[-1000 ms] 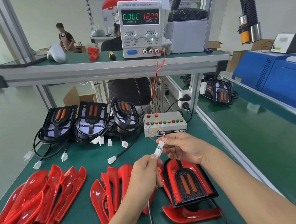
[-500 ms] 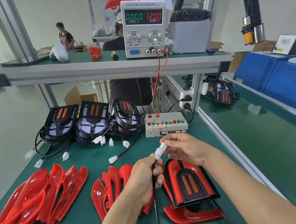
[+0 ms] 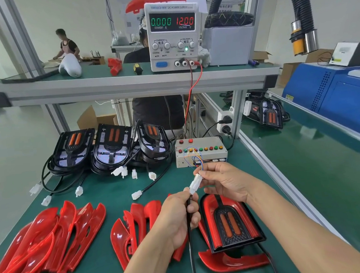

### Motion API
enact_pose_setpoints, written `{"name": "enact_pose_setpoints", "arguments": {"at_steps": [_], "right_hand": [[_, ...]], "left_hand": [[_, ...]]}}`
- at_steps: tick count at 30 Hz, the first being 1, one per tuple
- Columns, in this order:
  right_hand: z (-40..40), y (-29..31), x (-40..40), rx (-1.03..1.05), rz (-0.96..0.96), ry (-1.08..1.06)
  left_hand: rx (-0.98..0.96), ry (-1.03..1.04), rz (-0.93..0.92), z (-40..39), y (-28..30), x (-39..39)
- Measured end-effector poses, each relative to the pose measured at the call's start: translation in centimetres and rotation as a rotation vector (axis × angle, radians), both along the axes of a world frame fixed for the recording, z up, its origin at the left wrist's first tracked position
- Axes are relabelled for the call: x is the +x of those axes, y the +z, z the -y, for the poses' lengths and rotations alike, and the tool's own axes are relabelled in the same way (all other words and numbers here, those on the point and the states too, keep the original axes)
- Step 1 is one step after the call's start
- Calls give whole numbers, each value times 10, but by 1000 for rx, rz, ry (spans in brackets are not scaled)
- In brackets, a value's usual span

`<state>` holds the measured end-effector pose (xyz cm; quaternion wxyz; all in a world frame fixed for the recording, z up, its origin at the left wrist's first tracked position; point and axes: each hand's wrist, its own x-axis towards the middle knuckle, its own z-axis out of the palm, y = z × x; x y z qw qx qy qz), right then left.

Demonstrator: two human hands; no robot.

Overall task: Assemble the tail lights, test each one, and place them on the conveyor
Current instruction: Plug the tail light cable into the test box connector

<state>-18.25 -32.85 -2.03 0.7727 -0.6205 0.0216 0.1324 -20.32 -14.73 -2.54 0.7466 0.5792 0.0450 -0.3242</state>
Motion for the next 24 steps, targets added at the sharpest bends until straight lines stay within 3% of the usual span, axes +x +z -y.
{"name": "enact_pose_setpoints", "arguments": {"at_steps": [13, 24], "right_hand": [[-5, -1, -7, -17, 8, -11], [-11, 1, -10, 79, -159, -95]], "left_hand": [[-57, -7, -92, 4, 4, 2], [-145, 18, -179, 12, 6, 5]]}}
